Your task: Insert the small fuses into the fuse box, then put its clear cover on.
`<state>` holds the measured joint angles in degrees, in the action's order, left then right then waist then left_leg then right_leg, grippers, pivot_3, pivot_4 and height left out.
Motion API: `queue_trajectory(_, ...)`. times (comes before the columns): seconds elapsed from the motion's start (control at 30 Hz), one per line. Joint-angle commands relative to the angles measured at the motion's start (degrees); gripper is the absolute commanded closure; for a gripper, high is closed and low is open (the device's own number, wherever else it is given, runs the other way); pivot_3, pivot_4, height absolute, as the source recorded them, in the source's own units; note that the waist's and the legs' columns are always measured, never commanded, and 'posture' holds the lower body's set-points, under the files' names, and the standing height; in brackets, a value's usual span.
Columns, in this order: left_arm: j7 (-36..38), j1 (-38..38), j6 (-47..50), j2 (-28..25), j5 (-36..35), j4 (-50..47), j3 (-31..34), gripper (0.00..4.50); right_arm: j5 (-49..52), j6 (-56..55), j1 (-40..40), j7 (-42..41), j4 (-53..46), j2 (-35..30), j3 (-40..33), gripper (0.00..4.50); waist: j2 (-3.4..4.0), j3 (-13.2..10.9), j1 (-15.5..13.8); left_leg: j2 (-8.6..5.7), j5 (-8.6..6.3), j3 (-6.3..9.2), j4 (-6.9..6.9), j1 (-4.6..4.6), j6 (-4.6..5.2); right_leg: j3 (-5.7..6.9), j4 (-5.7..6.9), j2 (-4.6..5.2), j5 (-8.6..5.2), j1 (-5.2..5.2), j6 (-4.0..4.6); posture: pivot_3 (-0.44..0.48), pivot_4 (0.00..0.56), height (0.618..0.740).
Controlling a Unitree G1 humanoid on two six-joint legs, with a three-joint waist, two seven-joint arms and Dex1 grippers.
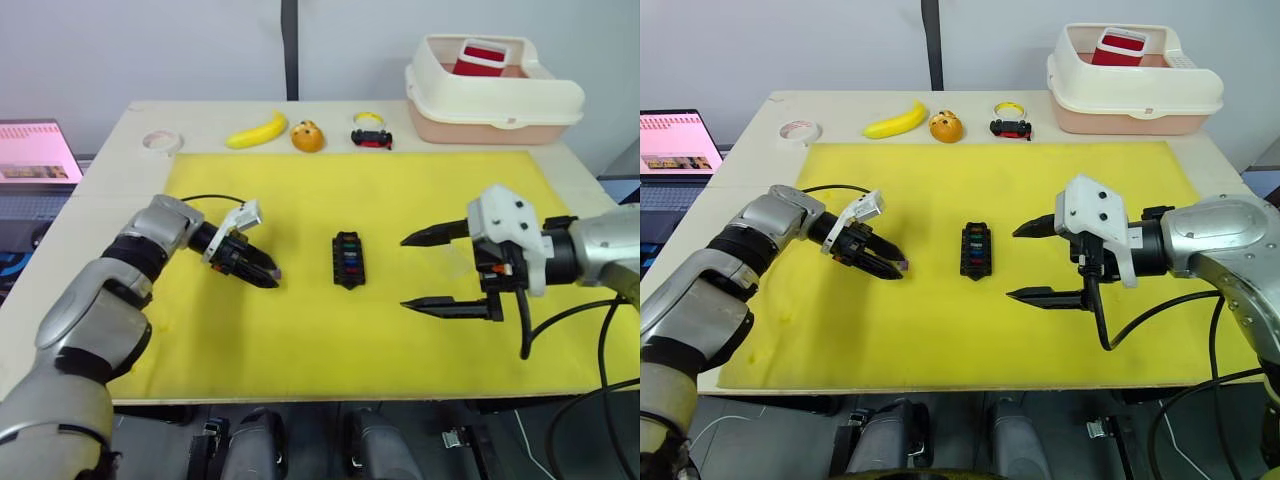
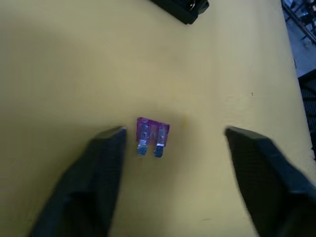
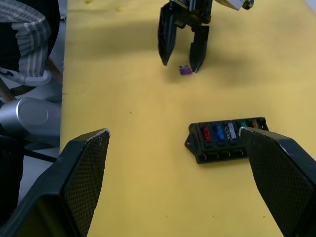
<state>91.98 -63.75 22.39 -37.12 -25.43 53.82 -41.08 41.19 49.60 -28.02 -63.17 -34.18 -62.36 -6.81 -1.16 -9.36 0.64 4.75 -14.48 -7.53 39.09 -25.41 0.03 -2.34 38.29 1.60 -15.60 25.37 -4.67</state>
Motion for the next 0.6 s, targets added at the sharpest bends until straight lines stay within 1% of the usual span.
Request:
queue_trajectory(0.03, 0.52, 0.26, -0.47, -0.14, 0.51, 0.88, -0.93, 2.72, 0.21, -1.01, -0.06, 0.43, -1.23, -1.02, -1.03, 0.0, 0.0, 0.0, 0.03, 0.0, -0.01, -0.02, 0.0, 0.0, 0.01, -0.01, 0.0, 0.0, 0.0, 0.0, -0.01, 0.0, 0.15, 0.739)
queue_trajectory(0.07, 0.52, 0.33, -2.24, -0.07, 0.44, 2.43, -1.35, 2.72, 0.17, -1.08, -0.04, 0.52, -1.26, -0.98, -0.97, 0.0, 0.0, 0.0, 0.03, 0.0, -0.01, 0.0, 0.0, 0.0, 0.01, -0.01, 0.0, -0.01, 0.0, 0.0, -0.01, 0.0, 0.15, 0.739)
queue_trajectory(0.23, 0.52, 1.25, -0.99, -0.51, 1.06, 2.85, -0.45, 2.72, 0.09, -1.4, 0.02, 0.94, -1.32, -0.75, -0.69, 0.0, 0.0, 0.0, 0.1, 0.0, -0.01, 0.01, 0.0, 0.01, 0.01, 0.0, 0.0, -0.01, -0.03, 0.0, 0.06, 0.0, 0.15, 0.739)
queue_trajectory(0.3, 0.52, 1.45, -0.88, -0.3, 1.44, 3.47, 0.26, 3.28, 0.12, -1.5, 0.03, 1.08, -1.35, -0.71, -0.57, 0.0, 0.0, 0.0, 0.16, 0.01, -0.01, 0.01, 0.0, 0.01, 0.02, -0.01, 0.0, -0.01, -0.03, 0.0, 0.05, 0.0, 0.15, 0.739)
queue_trajectory(0.33, 0.52, 1.49, -0.84, -0.19, 1.69, 3.81, 0.63, 3.65, 0.12, -1.55, 0.01, 1.15, -1.36, -0.69, -0.5, 0.0, 0.0, 0.0, 0.18, 0.01, -0.01, 0.01, 0.0, 0.01, 0.02, -0.01, 0.0, -0.02, -0.02, 0.01, 0.04, 0.0, 0.15, 0.739)
queue_trajectory(0.37, 0.52, 1.56, -0.79, -0.14, 1.9, 4.09, 0.99, 4.11, 0.16, -1.58, -0.01, 1.23, -1.37, -0.66, -0.45, 0.0, 0.0, 0.0, 0.18, 0.01, -0.01, 0.01, 0.0, 0.01, 0.02, -0.01, 0.0, -0.02, -0.01, 0.01, 0.01, 0.0, 0.15, 0.739)
queue_trajectory(0.4, 0.52, 1.7, -0.73, -0.18, 2.01, 4.16, 1.32, 4.43, 0.16, -1.63, 0.01, 1.26, -1.38, -0.66, -0.42, 0.0, 0.0, 0.0, 0.16, 0.01, -0.01, 0.01, 0.0, 0.01, 0.02, -0.01, 0.0, -0.02, 0.0, 0.01, 0.0, 0.0, 0.15, 0.739)
queue_trajectory(0.6, 0.52, 3.11, 1.73, -1.03, 1.07, 2.21, 5.11, 4.43, 0.48, -1.59, 0.5, 2.08, -2.17, -0.58, -0.41, 0.0, 0.0, 0.0, 0.11, 0.01, -0.01, 0.0, 0.0, 0.01, 0.02, -0.01, 0.0, -0.01, 0.0, 0.01, 0.0, 0.0, 0.15, 0.739)
